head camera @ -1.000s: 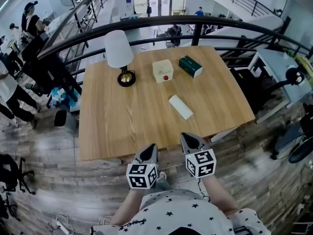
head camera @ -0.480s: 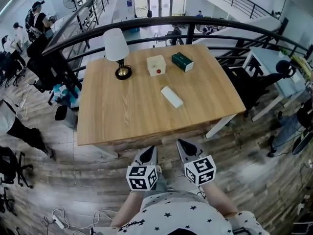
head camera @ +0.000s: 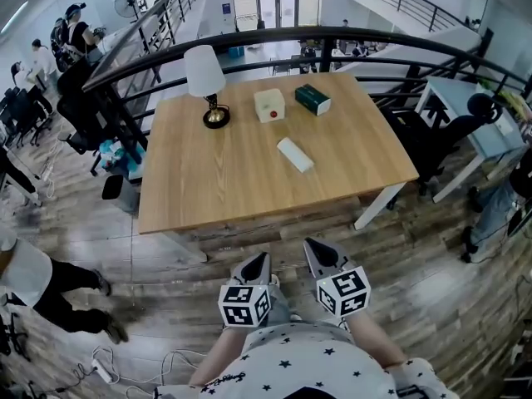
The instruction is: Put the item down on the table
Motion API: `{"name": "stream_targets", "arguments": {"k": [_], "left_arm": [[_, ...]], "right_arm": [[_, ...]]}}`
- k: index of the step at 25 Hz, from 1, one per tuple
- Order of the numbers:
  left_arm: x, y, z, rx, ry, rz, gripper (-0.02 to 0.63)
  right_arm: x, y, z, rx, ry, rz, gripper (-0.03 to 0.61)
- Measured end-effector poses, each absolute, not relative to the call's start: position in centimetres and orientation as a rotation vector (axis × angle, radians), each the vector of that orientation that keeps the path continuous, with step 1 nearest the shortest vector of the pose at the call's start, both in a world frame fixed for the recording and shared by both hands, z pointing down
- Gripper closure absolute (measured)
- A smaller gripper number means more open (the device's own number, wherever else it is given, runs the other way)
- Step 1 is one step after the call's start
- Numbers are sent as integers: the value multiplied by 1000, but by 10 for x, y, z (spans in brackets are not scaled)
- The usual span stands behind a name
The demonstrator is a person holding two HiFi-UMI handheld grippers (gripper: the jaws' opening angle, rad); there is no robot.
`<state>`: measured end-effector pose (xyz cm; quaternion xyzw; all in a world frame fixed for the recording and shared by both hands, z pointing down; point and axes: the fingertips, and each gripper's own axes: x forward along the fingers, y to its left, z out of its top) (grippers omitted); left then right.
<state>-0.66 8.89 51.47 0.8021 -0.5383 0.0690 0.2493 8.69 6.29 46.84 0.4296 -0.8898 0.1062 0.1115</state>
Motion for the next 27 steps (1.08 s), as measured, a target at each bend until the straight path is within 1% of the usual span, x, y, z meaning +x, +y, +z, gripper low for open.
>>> {"name": "stream_targets", "arguments": {"k": [8, 27], "left_arm": [[-8, 90, 511, 2199, -1475, 174, 601], [-14, 75, 511, 2194, -1468, 173, 601]], "right_arm": [[90, 66, 460, 1286, -2608, 228, 584], [78, 52, 448, 1259, -2650, 193, 584]]}}
